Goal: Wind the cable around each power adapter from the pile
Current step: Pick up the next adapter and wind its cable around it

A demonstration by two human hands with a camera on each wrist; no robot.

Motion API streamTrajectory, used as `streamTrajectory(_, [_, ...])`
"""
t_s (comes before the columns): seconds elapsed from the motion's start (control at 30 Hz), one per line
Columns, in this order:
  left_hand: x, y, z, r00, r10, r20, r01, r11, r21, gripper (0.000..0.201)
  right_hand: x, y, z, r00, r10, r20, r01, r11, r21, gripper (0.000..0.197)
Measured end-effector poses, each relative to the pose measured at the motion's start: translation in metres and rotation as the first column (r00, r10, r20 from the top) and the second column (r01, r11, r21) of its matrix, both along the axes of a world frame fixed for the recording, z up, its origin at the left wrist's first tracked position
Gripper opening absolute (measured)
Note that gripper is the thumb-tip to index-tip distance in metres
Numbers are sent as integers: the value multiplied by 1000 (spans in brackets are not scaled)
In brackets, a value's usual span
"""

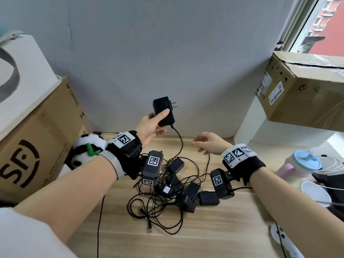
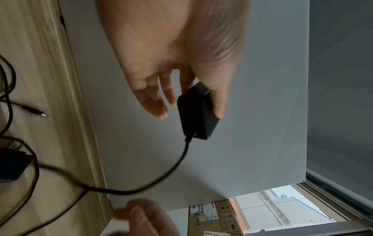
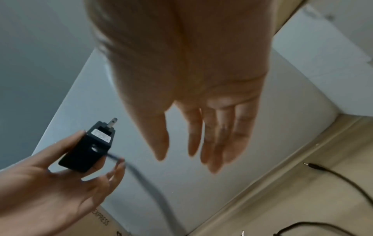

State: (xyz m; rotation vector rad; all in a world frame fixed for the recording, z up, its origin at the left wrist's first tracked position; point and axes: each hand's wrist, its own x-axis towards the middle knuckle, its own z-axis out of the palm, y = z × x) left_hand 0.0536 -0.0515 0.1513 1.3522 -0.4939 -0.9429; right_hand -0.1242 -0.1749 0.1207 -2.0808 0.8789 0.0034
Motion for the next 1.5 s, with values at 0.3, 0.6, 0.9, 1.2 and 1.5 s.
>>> streamTrajectory(0.3, [-19, 2, -1, 980, -113, -163, 93, 988, -125, 42, 15, 35, 0, 935, 307, 176, -348, 887, 303, 17])
streamTrajectory(0.6, [-24, 3, 0, 960, -172, -220, 143, 979, -142, 28, 27, 55, -8, 925, 263, 275, -361, 834, 417, 30])
streamTrajectory(0.9, [-10, 26, 0, 964, -183, -193, 174, 983, -60, 39, 2, 27, -22, 965, -106, 240, -76, 764, 641, 36])
streamTrajectory(1.2, [-21, 26, -8, 912, -334, 238, 261, 920, 292, 26, 4, -2, 15, 786, -464, 409, 81, 732, 676, 32])
streamTrajectory(1.5, [-31, 9, -20, 973, -48, 228, -14, 965, 262, 19, -10, 28, 26, 881, -110, 461, -136, 873, 468, 26])
